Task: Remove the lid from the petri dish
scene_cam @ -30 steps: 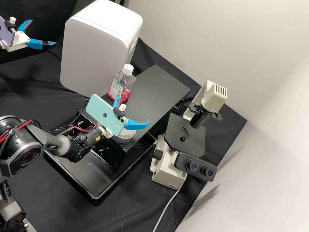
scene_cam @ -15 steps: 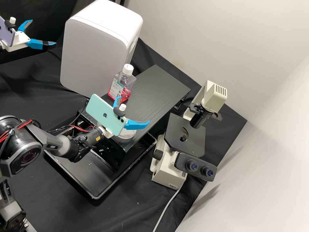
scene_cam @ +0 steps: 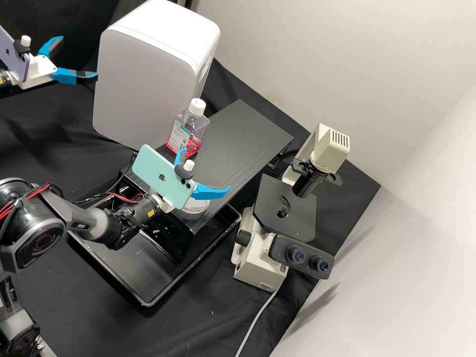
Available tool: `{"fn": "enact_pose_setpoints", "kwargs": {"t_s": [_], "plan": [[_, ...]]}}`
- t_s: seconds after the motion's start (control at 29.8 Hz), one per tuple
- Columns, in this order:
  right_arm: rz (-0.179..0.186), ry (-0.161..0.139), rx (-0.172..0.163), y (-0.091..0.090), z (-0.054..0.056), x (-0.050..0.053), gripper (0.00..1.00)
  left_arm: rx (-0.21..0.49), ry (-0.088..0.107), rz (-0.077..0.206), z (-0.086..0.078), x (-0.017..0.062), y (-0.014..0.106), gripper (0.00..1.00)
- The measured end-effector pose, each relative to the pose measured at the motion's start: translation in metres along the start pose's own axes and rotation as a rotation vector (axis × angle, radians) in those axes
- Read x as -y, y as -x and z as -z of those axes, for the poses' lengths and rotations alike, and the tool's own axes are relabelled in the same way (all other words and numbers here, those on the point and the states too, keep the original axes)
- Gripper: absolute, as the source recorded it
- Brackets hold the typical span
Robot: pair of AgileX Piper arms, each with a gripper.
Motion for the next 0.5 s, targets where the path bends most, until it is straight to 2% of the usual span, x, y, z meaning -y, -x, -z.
{"fn": "enact_pose_setpoints", "kwargs": {"t_s": [0.13, 0.3, 0.37, 0.5], "plan": [[0.000, 0.000, 0.000, 0.000, 0.000, 0.000, 1.00, 0.010, 0.009, -0.042, -0.006, 0.0040, 0.006, 1.00], [0.000, 0.000, 0.000, 0.000, 0.000, 0.000, 1.00, 0.011, 0.026, -0.019, -0.011, 0.0113, 0.012, 1.00], [0.000, 0.000, 0.000, 0.000, 0.000, 0.000, 1.00, 0.022, 0.041, -0.012, -0.014, 0.0131, 0.013, 1.00], [0.000, 0.000, 0.000, 0.000, 0.000, 0.000, 1.00, 0.029, 0.094, -0.008, -0.018, 0.0139, 0.014, 1.00]]}}
